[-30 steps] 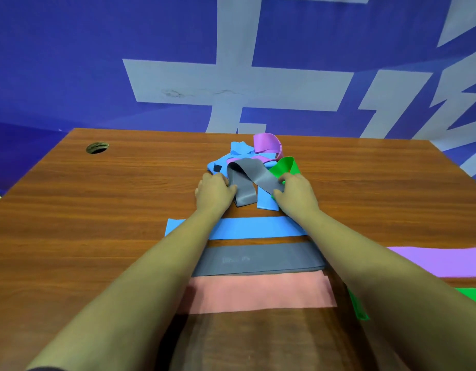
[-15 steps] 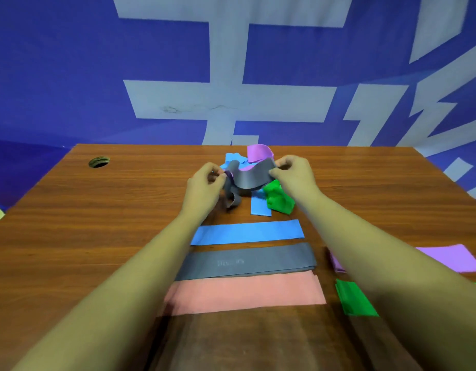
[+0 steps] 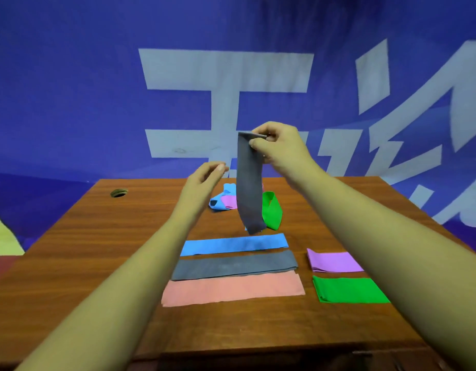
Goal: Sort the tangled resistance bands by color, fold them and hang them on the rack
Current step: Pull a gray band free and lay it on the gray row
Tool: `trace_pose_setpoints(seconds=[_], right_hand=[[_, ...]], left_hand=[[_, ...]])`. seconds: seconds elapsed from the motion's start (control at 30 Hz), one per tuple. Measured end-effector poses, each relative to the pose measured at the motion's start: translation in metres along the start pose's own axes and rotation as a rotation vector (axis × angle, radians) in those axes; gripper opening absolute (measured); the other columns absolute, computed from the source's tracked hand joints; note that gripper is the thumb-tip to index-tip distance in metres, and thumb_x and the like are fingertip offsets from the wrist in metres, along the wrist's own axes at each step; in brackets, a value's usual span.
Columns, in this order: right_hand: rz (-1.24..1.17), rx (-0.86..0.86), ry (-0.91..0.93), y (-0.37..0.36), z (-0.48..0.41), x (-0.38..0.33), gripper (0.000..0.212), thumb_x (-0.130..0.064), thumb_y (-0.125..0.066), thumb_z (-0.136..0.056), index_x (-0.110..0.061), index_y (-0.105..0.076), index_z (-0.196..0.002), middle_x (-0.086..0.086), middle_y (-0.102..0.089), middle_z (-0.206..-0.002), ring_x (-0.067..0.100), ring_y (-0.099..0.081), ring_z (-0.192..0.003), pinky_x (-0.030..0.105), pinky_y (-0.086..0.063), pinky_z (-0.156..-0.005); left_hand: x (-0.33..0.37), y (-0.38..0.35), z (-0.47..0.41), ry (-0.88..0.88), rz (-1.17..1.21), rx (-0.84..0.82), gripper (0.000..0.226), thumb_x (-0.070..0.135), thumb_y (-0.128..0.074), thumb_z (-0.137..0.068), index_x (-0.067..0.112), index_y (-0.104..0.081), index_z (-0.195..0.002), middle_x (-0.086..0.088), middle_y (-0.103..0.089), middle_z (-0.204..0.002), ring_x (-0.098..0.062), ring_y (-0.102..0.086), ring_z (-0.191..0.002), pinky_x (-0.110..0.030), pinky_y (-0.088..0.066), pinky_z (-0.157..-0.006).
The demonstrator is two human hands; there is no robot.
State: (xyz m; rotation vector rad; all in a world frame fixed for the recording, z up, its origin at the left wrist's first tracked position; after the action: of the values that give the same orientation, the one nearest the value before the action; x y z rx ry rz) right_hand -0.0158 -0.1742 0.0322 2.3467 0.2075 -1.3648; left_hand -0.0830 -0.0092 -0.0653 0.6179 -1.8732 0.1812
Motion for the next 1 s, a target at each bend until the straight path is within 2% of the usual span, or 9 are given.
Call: trace_pose_setpoints(seconds=[0.1,0.17,0.27,0.33,0.57,0.63,0.73,0.87,1.0], right_hand=[[0.031,-0.006,0.003,0.003,0.008,-0.019,0.015,-0.003,-0.06,-0.083,-0.005,-0.07,-0.094,0.002,-0.064,-0.076,0.011,-0.058,-0.071,0.025,-0.049,-0.06],[0.029,0.0,-0.006,0.007,0.012,-0.025,0.015,-0.005,-0.06,-0.082,-0.009,-0.072,-0.09,0.001,-0.065,-0.077,0.011,-0.059,-0.074,0.032,-0.053,-0.066],[-0.015,-0.003,-0.045,0.012,0.017,-0.027,0.012,-0.005,-0.062,-0.078,-0.013,-0.071,-0.081,0.001,-0.065,-0.075,0.016,-0.06,-0.077,0.045,-0.057,-0.078],[-0.05,-0.024,-0.092,0.015,0.023,-0.028,0.01,-0.004,-0.064,-0.079,-0.013,-0.069,-0.078,0.003,-0.064,-0.076,0.018,-0.06,-0.078,0.05,-0.056,-0.08],[-0.012,-0.125,-0.151,0.016,0.043,-0.028,0.005,-0.004,-0.068,-0.084,-0.008,-0.067,-0.087,0.005,-0.061,-0.077,0.014,-0.06,-0.072,0.036,-0.057,-0.07],[-0.042,-0.103,-0.174,0.017,0.044,-0.028,0.007,-0.002,-0.068,-0.084,-0.008,-0.065,-0.084,0.005,-0.061,-0.074,0.014,-0.06,-0.07,0.035,-0.058,-0.068],[-0.149,-0.006,-0.223,0.021,0.042,-0.024,0.008,0.001,-0.065,-0.085,-0.006,-0.063,-0.084,0.005,-0.06,-0.071,0.014,-0.06,-0.064,0.025,-0.055,-0.051],[-0.203,0.1,-0.291,0.03,0.036,-0.003,0.015,0.002,-0.063,-0.085,-0.009,-0.061,-0.075,0.006,-0.058,-0.067,0.012,-0.058,-0.058,0.023,-0.052,-0.05],[-0.247,0.257,-0.397,0.044,0.034,0.034,0.019,0.004,-0.063,-0.082,-0.01,-0.06,-0.07,0.007,-0.055,-0.066,0.016,-0.057,-0.059,0.028,-0.051,-0.051]], left_hand=[[0.033,-0.008,0.007,-0.019,0.1,-0.082,0.038,0.045,-0.057,-0.09,0.022,-0.066,-0.118,0.004,-0.07,-0.116,-0.013,-0.062,-0.115,-0.032,-0.049,-0.098],[0.049,-0.014,0.012,-0.035,0.118,-0.133,0.031,0.036,-0.061,-0.091,0.014,-0.067,-0.112,-0.008,-0.071,-0.106,-0.02,-0.067,-0.104,-0.037,-0.052,-0.094],[0.066,-0.021,0.024,-0.049,0.164,-0.167,0.016,0.016,-0.06,-0.095,0.002,-0.066,-0.1,-0.006,-0.066,-0.081,-0.01,-0.063,-0.074,-0.024,-0.054,-0.073],[0.072,-0.023,0.03,-0.044,0.148,-0.167,0.015,0.012,-0.056,-0.097,0.0,-0.065,-0.101,-0.001,-0.063,-0.077,-0.003,-0.06,-0.067,-0.017,-0.05,-0.063],[0.06,-0.025,0.05,0.051,0.122,-0.271,0.016,0.021,-0.054,-0.098,0.018,-0.055,-0.082,0.006,-0.055,-0.067,-0.01,-0.05,-0.06,-0.024,-0.04,-0.059],[0.044,-0.026,0.056,0.131,0.12,-0.386,0.011,0.031,-0.063,-0.09,0.02,-0.063,-0.094,-0.001,-0.068,-0.083,-0.016,-0.061,-0.074,-0.033,-0.046,-0.069],[0.013,-0.025,0.071,0.24,0.047,-0.543,0.036,0.031,-0.068,-0.084,0.019,-0.066,-0.118,-0.009,-0.073,-0.109,-0.019,-0.067,-0.096,-0.039,-0.052,-0.088],[-0.023,-0.01,0.089,0.324,-0.066,-0.538,0.014,0.022,-0.064,-0.093,0.014,-0.069,-0.103,0.006,-0.07,-0.087,-0.008,-0.061,-0.077,-0.026,-0.049,-0.078],[-0.059,0.016,0.102,0.451,-0.162,-0.55,0.019,0.024,-0.062,-0.094,0.008,-0.069,-0.101,0.0,-0.068,-0.087,-0.011,-0.06,-0.078,-0.028,-0.048,-0.076]])
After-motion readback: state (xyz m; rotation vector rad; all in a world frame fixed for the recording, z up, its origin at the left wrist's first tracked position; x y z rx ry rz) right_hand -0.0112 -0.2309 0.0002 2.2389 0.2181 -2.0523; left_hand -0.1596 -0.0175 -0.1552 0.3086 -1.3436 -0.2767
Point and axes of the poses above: each hand's wrist, its own z-axis away from the middle knuckle, its own y-axis out of the back of the hand, x = y × z, the point moved 4 cm from there along -z, towards the middle knuckle
